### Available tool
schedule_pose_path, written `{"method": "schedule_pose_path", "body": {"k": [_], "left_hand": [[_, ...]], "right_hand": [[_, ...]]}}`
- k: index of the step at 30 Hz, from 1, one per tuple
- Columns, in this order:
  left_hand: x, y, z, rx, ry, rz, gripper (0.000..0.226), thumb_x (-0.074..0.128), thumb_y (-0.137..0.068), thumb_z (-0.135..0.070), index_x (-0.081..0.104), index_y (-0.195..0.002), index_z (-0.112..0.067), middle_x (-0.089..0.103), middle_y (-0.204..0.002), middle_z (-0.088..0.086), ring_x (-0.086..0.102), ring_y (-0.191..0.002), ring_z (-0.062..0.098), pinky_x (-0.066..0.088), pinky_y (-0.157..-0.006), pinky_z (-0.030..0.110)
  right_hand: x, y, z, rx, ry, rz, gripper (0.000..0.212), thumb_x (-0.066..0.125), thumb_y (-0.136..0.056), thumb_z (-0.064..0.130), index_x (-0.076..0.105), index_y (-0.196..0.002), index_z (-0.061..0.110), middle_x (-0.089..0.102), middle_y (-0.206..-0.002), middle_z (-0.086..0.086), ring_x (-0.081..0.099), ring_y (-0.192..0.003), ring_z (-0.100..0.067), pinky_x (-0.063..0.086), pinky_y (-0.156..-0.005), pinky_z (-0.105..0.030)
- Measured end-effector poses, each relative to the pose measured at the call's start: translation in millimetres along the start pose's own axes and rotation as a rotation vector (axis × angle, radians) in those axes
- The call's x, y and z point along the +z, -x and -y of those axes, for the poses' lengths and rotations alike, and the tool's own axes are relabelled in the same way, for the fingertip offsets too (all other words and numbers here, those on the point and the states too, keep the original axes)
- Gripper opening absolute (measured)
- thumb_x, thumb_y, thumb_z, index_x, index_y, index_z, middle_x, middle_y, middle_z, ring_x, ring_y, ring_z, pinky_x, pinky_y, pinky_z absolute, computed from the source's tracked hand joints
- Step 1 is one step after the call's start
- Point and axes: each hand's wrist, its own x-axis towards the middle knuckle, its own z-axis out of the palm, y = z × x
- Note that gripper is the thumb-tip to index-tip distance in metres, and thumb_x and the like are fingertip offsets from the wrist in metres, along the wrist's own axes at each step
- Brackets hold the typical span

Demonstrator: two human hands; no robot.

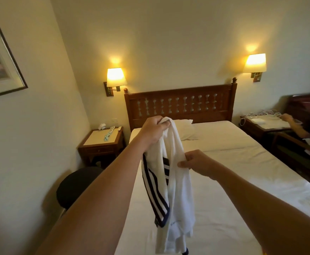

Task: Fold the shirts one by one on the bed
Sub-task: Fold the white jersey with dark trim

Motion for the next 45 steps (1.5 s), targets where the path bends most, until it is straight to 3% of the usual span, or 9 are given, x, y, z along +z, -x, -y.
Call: {"method": "schedule_pose_path", "body": {"k": [4, 7, 15, 18, 21, 26, 31, 36, 45], "left_hand": [[-19.7, 5.8, 19.3, -0.041, -0.116, -0.095, 0.033, 0.055, -0.103, -0.034, 0.058, -0.077, -0.013, 0.051, -0.071, 0.002, 0.048, -0.065, 0.013, 0.034, -0.060, 0.027], [-38.8, 12.3, 46.1, -0.095, -0.220, -0.137, 0.038, 0.052, -0.103, -0.040, 0.066, -0.093, -0.006, 0.062, -0.083, 0.012, 0.056, -0.074, 0.021, 0.040, -0.066, 0.033], [-60.4, 27.4, 77.2, -0.082, -0.333, -0.211, 0.025, 0.049, -0.105, -0.032, 0.061, -0.086, -0.021, 0.057, -0.077, -0.001, 0.053, -0.074, 0.015, 0.036, -0.064, 0.031], [-63.3, 27.3, 79.4, -0.043, -0.392, -0.234, 0.022, 0.050, -0.105, -0.032, 0.063, -0.093, -0.020, 0.060, -0.082, -0.005, 0.057, -0.081, 0.017, 0.042, -0.071, 0.033], [-62.5, 26.6, 88.4, -0.024, -0.461, -0.234, 0.022, 0.053, -0.103, -0.033, 0.068, -0.099, -0.017, 0.064, -0.089, -0.003, 0.061, -0.087, 0.020, 0.049, -0.080, 0.040], [-62.1, 25.8, 98.4, -0.019, -0.646, -0.083, 0.029, 0.059, -0.099, -0.040, 0.057, -0.074, -0.026, 0.058, -0.076, -0.002, 0.056, -0.075, 0.020, 0.038, -0.065, 0.033], [-60.8, 28.9, 110.2, -0.172, -0.859, 0.283, 0.032, 0.067, -0.092, -0.049, 0.054, -0.070, -0.029, 0.053, -0.074, -0.008, 0.053, -0.076, 0.015, 0.044, -0.083, 0.040], [-41.6, 31.4, 138.3, -0.338, -0.743, 0.562, 0.032, 0.083, -0.079, -0.046, 0.067, -0.070, -0.020, 0.062, -0.076, -0.004, 0.057, -0.074, 0.016, 0.044, -0.076, 0.036], [0.8, -9.4, 211.0, -0.323, -0.859, 0.471, 0.014, 0.071, -0.087, -0.035, 0.066, -0.088, -0.022, 0.066, -0.090, 0.001, 0.062, -0.082, 0.020, 0.054, -0.077, 0.039]], "right_hand": [[11.4, -4.9, -5.6, 0.012, -0.004, -0.213, 0.016, 0.065, -0.095, 0.020, 0.071, -0.085, 0.009, 0.068, -0.086, -0.009, 0.060, -0.077, -0.022, 0.050, -0.071, -0.033], [13.3, -6.9, 1.5, -0.008, -0.044, -0.328, 0.017, 0.064, -0.096, 0.020, 0.071, -0.088, 0.007, 0.068, -0.088, -0.010, 0.061, -0.081, -0.023, 0.053, -0.078, -0.040], [29.0, -14.0, 13.4, -0.053, -0.003, -0.232, 0.021, 0.063, -0.096, 0.035, 0.068, -0.093, 0.015, 0.066, -0.093, -0.004, 0.062, -0.089, -0.023, 0.053, -0.082, -0.040], [24.4, -11.5, 8.0, -0.116, 0.342, -0.084, 0.038, 0.072, -0.085, 0.053, 0.064, -0.098, 0.018, 0.066, -0.092, 0.002, 0.062, -0.085, -0.020, 0.053, -0.076, -0.037], [16.4, -11.2, -10.0, -0.111, 0.777, -0.126, 0.018, 0.068, -0.085, 0.037, 0.058, -0.095, 0.025, 0.064, -0.093, 0.004, 0.062, -0.087, -0.021, 0.053, -0.077, -0.037], [-5.9, 0.4, -37.2, 0.063, 0.800, -0.206, 0.004, 0.060, -0.087, 0.020, 0.060, -0.090, 0.022, 0.063, -0.092, -0.002, 0.062, -0.086, -0.024, 0.056, -0.078, -0.039], [-15.9, 6.8, -61.9, 0.136, 0.652, -0.308, 0.010, 0.059, -0.084, 0.015, 0.056, -0.082, 0.024, 0.055, -0.099, -0.004, 0.056, -0.094, -0.029, 0.048, -0.080, -0.035], [-17.4, 1.9, -76.8, 0.156, 0.604, -0.353, 0.017, 0.057, -0.085, 0.010, 0.054, -0.078, 0.025, 0.057, -0.097, -0.006, 0.056, -0.092, -0.032, 0.050, -0.082, -0.038], [-28.5, -36.0, -130.4, 0.278, 0.804, -0.318, 0.007, 0.057, -0.088, 0.013, 0.061, -0.092, 0.018, 0.058, -0.100, -0.006, 0.056, -0.089, -0.029, 0.042, -0.072, -0.033]]}}
